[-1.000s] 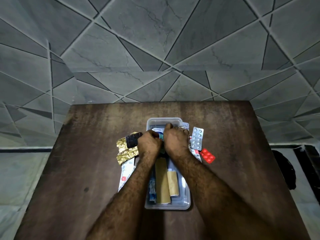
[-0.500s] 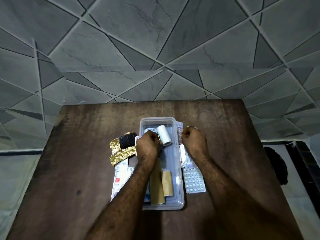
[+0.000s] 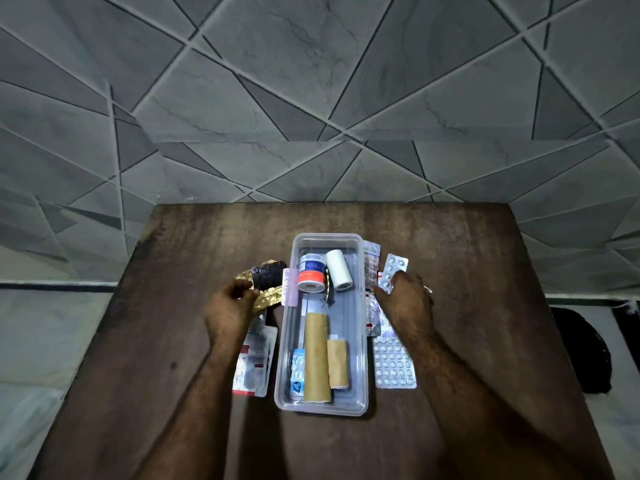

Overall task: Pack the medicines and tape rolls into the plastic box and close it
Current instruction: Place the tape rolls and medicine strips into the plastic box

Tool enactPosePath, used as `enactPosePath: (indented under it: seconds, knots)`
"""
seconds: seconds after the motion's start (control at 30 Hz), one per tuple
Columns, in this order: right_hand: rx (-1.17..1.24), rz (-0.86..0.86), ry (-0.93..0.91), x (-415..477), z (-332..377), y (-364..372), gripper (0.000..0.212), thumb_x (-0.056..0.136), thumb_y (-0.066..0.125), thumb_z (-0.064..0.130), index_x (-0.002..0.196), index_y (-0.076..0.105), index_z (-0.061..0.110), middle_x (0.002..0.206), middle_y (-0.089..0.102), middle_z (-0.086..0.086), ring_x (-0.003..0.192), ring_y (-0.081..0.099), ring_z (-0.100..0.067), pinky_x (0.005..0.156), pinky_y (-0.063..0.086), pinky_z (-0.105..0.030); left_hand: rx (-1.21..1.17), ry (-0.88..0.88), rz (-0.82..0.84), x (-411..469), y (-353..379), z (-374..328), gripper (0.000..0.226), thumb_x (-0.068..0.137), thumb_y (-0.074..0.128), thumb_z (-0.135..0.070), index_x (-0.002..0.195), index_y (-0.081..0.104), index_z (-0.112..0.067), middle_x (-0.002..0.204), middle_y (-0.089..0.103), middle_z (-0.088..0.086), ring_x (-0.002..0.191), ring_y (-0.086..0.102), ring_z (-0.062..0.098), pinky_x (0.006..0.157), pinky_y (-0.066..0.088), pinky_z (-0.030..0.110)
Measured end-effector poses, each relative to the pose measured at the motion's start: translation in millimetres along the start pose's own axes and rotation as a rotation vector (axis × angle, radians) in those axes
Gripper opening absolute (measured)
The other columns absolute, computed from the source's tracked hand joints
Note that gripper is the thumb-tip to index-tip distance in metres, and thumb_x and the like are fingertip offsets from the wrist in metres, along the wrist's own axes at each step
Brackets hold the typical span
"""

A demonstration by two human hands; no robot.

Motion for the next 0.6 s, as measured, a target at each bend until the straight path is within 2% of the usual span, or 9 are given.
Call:
enactPosePath:
  seconds: [0.07, 0.17, 0.2, 0.3, 0.33, 0.47, 0.6]
  knots:
    - [0.029, 0.020, -0.013, 0.8, 1.1, -0.7, 0.047, 0.078, 0.063, 0.048, 0.101, 0.061, 0.008, 0.101, 0.062, -0.020, 0.095, 0.061, -0.038, 0.080, 0.053, -0.041, 0.100, -0.042, 0.077, -6.5, 5.6, 21.7, 0.017, 0.080, 0.076, -0.020, 0.095, 0.074, -0.015, 0.090, 0.075, 0.004, 0.083, 0.068, 0.019, 0.074, 0.049, 0.027]
    - [0.083, 0.042, -0.013, 0.8, 2.0, -2.9, 0.043, 0.073, 0.062, 0.045, 0.099, 0.060, 0.011, 0.098, 0.064, -0.018, 0.090, 0.064, -0.037, 0.078, 0.055, -0.042, 0.166, -0.082, 0.149, -16.5, 12.9, 37.4, 0.018, 0.078, 0.078, -0.026, 0.092, 0.073, -0.016, 0.090, 0.076, 0.004, 0.080, 0.069, 0.021, 0.074, 0.055, 0.033]
    - [0.096, 0.051, -0.010, -0.2, 2.1, -3.5, 0.041, 0.072, 0.061, 0.045, 0.097, 0.059, 0.012, 0.096, 0.065, -0.016, 0.088, 0.065, -0.036, 0.077, 0.056, -0.041, 0.197, -0.077, 0.157, -19.4, 14.8, 37.3, 0.019, 0.078, 0.078, -0.026, 0.093, 0.073, -0.015, 0.090, 0.075, 0.005, 0.079, 0.068, 0.020, 0.071, 0.054, 0.029]
    - [0.124, 0.068, -0.009, -5.5, 4.9, -3.7, 0.035, 0.071, 0.057, 0.042, 0.092, 0.057, 0.014, 0.092, 0.066, -0.014, 0.086, 0.065, -0.034, 0.076, 0.055, -0.040, 0.241, -0.043, 0.154, -23.6, 20.5, 31.6, 0.018, 0.082, 0.075, -0.020, 0.095, 0.070, -0.010, 0.087, 0.070, 0.005, 0.061, 0.058, 0.010, 0.045, 0.040, 0.013]
    - [0.133, 0.072, -0.001, -8.6, 6.4, -4.4, 0.033, 0.072, 0.056, 0.042, 0.091, 0.057, 0.014, 0.092, 0.067, -0.013, 0.086, 0.065, -0.034, 0.076, 0.055, -0.040, 0.257, -0.025, 0.152, -22.9, 21.5, 29.5, 0.015, 0.082, 0.075, -0.018, 0.094, 0.070, -0.010, 0.084, 0.070, 0.005, 0.057, 0.057, 0.010, 0.041, 0.039, 0.013]
    - [0.159, 0.091, 0.016, -15.8, 12.9, -1.5, 0.026, 0.077, 0.059, 0.034, 0.091, 0.058, 0.012, 0.091, 0.067, -0.014, 0.084, 0.065, -0.032, 0.076, 0.054, -0.036, 0.331, 0.067, 0.147, -11.0, 21.3, 23.2, 0.009, 0.078, 0.076, -0.020, 0.079, 0.068, -0.017, 0.081, 0.074, 0.002, 0.064, 0.066, 0.016, 0.061, 0.052, 0.025]
    - [0.164, 0.060, 0.017, -19.9, 16.0, -0.8, 0.020, 0.078, 0.062, 0.028, 0.090, 0.060, 0.011, 0.092, 0.067, -0.014, 0.084, 0.064, -0.031, 0.074, 0.052, -0.032, 0.488, 0.229, 0.097, -0.8, 21.3, 10.9, 0.028, 0.078, 0.074, -0.026, 0.103, 0.066, -0.017, 0.102, 0.059, 0.012, 0.097, 0.058, 0.033, 0.080, 0.046, 0.036]
Point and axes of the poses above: each hand's wrist, its own x-axis towards the middle knuckle, its own y-axis out of the palm, z = x × y, the point moved 8 cm from there along x, towards the middle knuckle
